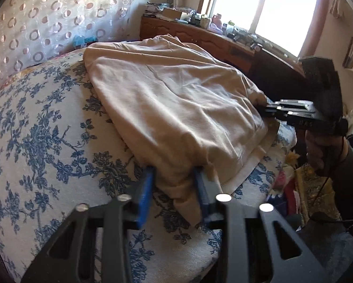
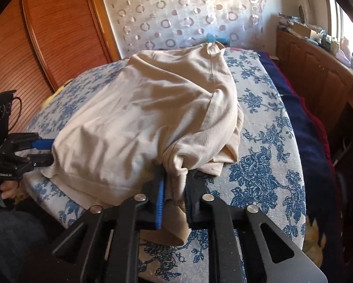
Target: Fold small clothes
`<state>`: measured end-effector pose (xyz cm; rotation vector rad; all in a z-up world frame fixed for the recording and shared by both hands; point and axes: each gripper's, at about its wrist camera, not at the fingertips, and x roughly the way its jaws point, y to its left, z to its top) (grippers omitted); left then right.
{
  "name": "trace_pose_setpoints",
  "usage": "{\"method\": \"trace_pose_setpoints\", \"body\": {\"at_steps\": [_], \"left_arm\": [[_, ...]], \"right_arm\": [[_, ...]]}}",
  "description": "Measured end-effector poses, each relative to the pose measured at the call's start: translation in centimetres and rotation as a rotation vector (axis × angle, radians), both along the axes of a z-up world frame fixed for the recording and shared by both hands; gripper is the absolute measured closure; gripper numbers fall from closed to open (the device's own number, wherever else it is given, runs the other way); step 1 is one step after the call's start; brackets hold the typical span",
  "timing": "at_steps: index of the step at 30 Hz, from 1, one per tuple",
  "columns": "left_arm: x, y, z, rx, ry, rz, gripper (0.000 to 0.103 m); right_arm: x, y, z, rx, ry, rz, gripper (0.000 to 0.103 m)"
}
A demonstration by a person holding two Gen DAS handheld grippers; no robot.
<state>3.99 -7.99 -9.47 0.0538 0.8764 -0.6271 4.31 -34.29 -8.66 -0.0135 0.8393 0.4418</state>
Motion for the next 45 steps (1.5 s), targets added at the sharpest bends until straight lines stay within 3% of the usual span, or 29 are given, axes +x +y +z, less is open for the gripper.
{"method": "trace_pose_setpoints", "body": {"at_steps": [3, 7, 11, 18, 21, 24, 25, 27, 29, 31, 32, 38, 45], "left_arm": [[0.3, 0.0, 0.4, -0.036, 0.017, -0.023, 0.101], [1.2, 1.0, 3.3, -0.142, -0.023, -0.013, 0.102], [4.1, 1.9, 7.3, -0.188, -0.087, 0.022, 0.102], [14.4, 3.4, 11.0, -0.179, -0.143, 0.124, 0.102], [19.9, 3.8, 10.1, -0.139, -0.126, 0.175, 0.101], [24.2, 4.6, 8.7, -0.06, -0.141, 0.264, 0.09], [24.9, 4.8, 8.4, -0.059, -0.141, 0.269, 0.083], [25.5, 5.4, 7.7, -0.07, -0.133, 0.254, 0.08], [25.4, 5.7, 6.9, -0.054, -0.139, 0.247, 0.077], [25.0, 5.6, 6.2, -0.045, -0.13, 0.228, 0.074], [24.8, 5.5, 5.8, -0.04, -0.119, 0.212, 0.074], [23.2, 3.4, 4.9, -0.034, -0.083, 0.132, 0.071], [24.8, 0.5, 3.4, -0.013, -0.027, 0.046, 0.071]], "right_arm": [[-0.2, -0.2, 0.5, 0.029, -0.02, 0.001, 0.095], [-0.3, -0.5, 2.6, 0.072, -0.072, 0.013, 0.096], [1.2, -0.5, 6.2, 0.099, -0.141, 0.029, 0.096], [10.2, 1.4, 12.1, 0.051, -0.225, 0.043, 0.097], [16.2, 2.2, 12.5, 0.031, -0.193, 0.035, 0.096], [22.2, 2.4, 11.2, 0.018, -0.141, -0.008, 0.094], [23.6, 2.4, 10.8, 0.013, -0.13, -0.019, 0.087], [26.2, 2.2, 9.7, -0.015, -0.099, -0.057, 0.081], [26.9, 2.0, 9.2, -0.033, -0.103, -0.05, 0.076], [27.0, 1.7, 9.0, -0.077, -0.126, -0.057, 0.05], [26.6, 1.4, 9.0, -0.095, -0.142, -0.065, 0.046], [24.3, 0.0, 8.8, -0.11, -0.161, -0.036, 0.046], [25.3, 1.2, 6.3, -0.129, -0.076, 0.053, 0.046]]}}
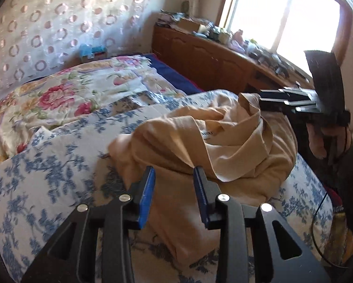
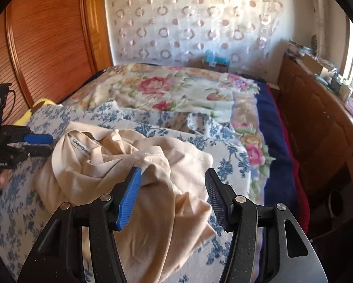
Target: Fold small clothes
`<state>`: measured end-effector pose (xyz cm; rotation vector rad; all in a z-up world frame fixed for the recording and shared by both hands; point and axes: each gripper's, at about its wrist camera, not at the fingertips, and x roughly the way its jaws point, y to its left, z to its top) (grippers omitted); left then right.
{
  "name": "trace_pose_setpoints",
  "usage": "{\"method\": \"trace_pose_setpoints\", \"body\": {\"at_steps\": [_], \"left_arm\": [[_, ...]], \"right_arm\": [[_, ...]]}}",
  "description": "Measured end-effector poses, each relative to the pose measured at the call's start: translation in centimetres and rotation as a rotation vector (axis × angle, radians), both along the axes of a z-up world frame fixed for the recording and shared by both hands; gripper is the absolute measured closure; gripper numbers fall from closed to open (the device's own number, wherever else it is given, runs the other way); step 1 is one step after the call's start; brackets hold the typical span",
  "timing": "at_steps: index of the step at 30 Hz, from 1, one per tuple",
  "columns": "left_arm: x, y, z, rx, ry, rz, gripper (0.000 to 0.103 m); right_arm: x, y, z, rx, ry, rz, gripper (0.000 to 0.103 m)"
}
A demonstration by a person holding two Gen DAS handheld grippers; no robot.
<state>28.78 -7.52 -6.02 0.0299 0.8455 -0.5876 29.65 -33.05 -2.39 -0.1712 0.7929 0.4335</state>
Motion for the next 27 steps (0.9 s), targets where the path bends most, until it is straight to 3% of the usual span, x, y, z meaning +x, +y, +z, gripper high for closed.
{"method": "trace_pose_setpoints", "body": {"at_steps": [3, 4, 5, 7, 8, 11, 14, 16, 20, 23, 25, 27], "left_arm": [[1.1, -1.0, -0.6, 0.04, 0.011, -0.004, 0.071], [1.5, -1.2, -0.7, 0.043, 0.008, -0.008, 0.071], [1.8, -1.3, -0.8, 0.045, 0.008, -0.008, 0.071], [2.8, -1.4, -0.9, 0.044, 0.012, 0.007, 0.071], [3.0, -1.3, -1.0, 0.041, 0.004, 0.013, 0.071], [4.0, -0.6, -0.8, 0.105, -0.063, 0.137, 0.071], [4.6, 0.8, -0.7, 0.128, -0.094, 0.238, 0.071], [4.8, 1.5, -0.8, 0.131, -0.082, 0.261, 0.071], [4.1, 2.1, -0.3, 0.096, -0.087, 0.231, 0.071], [3.7, 1.6, 0.3, 0.065, -0.084, 0.174, 0.071], [4.1, 0.8, 0.2, 0.071, -0.075, 0.152, 0.071], [4.6, 0.2, 0.0, 0.071, -0.056, 0.128, 0.07]], "right_arm": [[1.7, 0.2, -0.9, 0.041, 0.064, 0.052, 0.046], [2.1, 0.3, -1.1, 0.041, 0.074, 0.067, 0.052], [2.5, 0.6, -1.4, 0.048, 0.086, 0.098, 0.06], [2.9, 0.9, -1.7, 0.059, 0.102, 0.144, 0.096], [3.0, 1.0, -1.7, 0.061, 0.098, 0.158, 0.1], [3.0, 1.0, -0.9, 0.088, 0.043, 0.178, 0.102], [3.9, -0.5, 0.0, 0.097, -0.019, 0.031, 0.102], [5.1, -1.8, -0.1, 0.079, -0.021, -0.106, 0.102], [5.8, -1.6, -1.3, -0.029, -0.009, -0.173, 0.1], [5.3, -1.5, -1.3, -0.011, -0.005, -0.157, 0.08], [5.0, -1.5, -1.0, -0.003, -0.011, -0.155, 0.056], [4.6, -1.6, -0.6, -0.004, -0.017, -0.162, 0.047]]}}
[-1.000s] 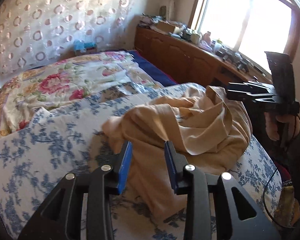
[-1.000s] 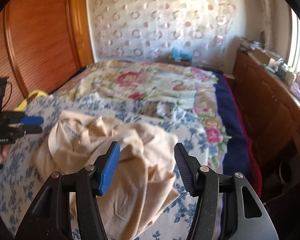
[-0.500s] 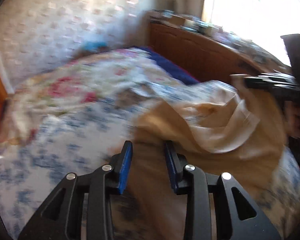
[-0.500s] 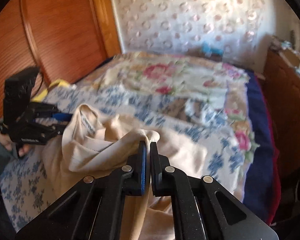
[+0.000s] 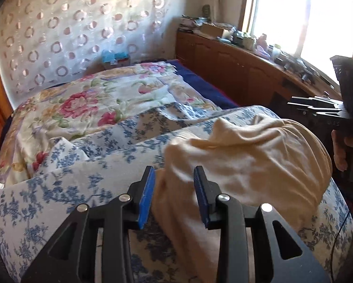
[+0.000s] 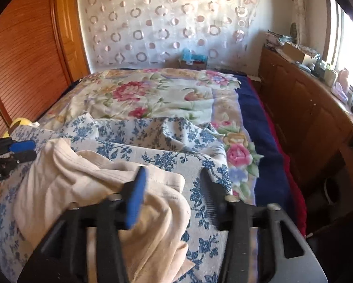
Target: Fold small clothes
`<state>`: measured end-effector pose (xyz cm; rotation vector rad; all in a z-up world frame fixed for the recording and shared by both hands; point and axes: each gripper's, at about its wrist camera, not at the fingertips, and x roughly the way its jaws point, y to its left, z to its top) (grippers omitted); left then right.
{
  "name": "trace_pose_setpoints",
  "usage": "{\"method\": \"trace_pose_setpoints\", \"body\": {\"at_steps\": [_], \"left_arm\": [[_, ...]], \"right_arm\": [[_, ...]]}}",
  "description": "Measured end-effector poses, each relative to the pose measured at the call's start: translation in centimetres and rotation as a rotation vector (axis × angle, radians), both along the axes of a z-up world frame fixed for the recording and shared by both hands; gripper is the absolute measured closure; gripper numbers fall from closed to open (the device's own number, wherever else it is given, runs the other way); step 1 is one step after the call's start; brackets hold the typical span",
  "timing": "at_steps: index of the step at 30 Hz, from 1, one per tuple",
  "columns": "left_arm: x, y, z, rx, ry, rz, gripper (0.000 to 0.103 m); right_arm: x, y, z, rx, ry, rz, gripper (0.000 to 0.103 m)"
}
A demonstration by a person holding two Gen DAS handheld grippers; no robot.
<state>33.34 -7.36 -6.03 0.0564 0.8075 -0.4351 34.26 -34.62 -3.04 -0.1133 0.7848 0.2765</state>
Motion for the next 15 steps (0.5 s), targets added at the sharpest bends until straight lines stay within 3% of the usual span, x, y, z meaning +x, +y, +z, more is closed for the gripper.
{"method": "trace_pose_setpoints", "body": {"at_steps": [6, 9, 15], "left_arm": [[3.4, -0.5, -1.5, 0.017, 0.043, 0.021, 0.069], [4.5, -0.4, -2.6, -0.041, 0.128, -0.019, 0.069], [5.0, -0.2, -2.4, -0.097, 0.16, -0.051, 0.07]], "right_arm": [[-2.0, -0.2, 0.0, 0.013, 0.018, 0.028, 0.04], [-2.4, -0.6, -0.6, 0.023, 0.037, 0.021, 0.04], [-2.7, -1.5, -1.7, 0.062, 0.075, 0.012, 0.04]]}}
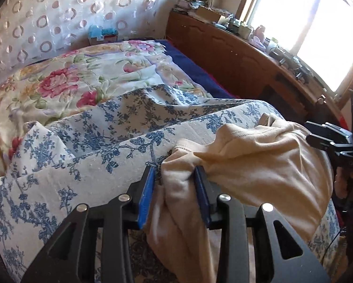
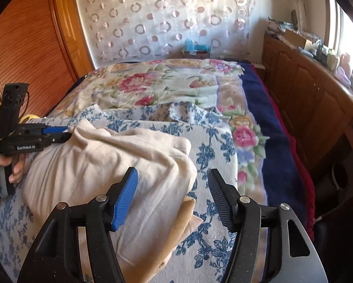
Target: Fold small clothes
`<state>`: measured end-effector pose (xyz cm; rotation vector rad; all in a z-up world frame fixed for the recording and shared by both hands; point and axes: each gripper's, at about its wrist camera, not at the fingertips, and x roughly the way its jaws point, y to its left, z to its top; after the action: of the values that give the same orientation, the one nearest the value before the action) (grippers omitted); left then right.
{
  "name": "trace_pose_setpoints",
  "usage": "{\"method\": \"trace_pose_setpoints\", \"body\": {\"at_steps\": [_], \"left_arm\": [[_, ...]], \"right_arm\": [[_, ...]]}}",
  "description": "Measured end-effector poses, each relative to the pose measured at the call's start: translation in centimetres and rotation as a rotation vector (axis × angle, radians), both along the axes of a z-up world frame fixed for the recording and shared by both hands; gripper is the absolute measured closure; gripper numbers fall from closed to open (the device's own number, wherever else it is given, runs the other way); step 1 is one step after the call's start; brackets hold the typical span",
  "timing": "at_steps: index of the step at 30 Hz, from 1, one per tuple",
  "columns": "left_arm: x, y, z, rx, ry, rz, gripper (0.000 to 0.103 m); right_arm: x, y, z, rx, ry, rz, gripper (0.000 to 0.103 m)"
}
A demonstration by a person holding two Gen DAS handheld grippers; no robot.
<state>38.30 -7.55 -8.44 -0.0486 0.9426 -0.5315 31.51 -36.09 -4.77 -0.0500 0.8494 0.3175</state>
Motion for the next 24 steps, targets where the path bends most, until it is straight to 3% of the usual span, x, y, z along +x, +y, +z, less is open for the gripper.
{"method": "trace_pose_setpoints", "body": {"at_steps": [1, 3, 9, 11, 13, 15, 19, 24], "left_arm": [[-0.1, 0.1, 0.0, -0.018, 0.001, -0.006, 0.082], [-0.6, 0.2, 0.5, -0.05, -0.008, -0.012, 0.094], [-3.4, 2.2, 2.8, 0.008, -0.124, 0.099, 0.094], [-3.7, 2.2, 2.7, 0.037, -0.122, 0.083, 0.092], [-3.9, 2.0, 2.7, 0.079, -0.134, 0.089, 0.085], [-4.1, 1.8, 2.6, 0.102, -0.147, 0.073, 0.078], [-4.8, 2.0, 2.0, 0.081, -0.099, 0.032, 0.067], [-5.0, 1.7, 0.1, 0.094, -0.022, 0.025, 0.062]], "right_arm": [[0.0, 0.0, -0.1, 0.003, 0.003, -0.001, 0.04], [0.0, -0.1, -0.1, 0.015, 0.005, 0.0, 0.04], [-0.3, -0.5, 0.4, 0.041, -0.011, -0.029, 0.04], [-0.7, -0.4, 0.7, 0.043, -0.021, -0.022, 0.04], [-0.9, 0.1, 0.8, 0.042, -0.026, -0.002, 0.029], [-1.1, 0.6, 0.7, 0.039, -0.026, 0.012, 0.025], [-0.8, 1.6, -0.2, 0.022, 0.002, 0.031, 0.023], [0.0, 1.6, -2.3, 0.023, 0.063, 0.031, 0.023]]}}
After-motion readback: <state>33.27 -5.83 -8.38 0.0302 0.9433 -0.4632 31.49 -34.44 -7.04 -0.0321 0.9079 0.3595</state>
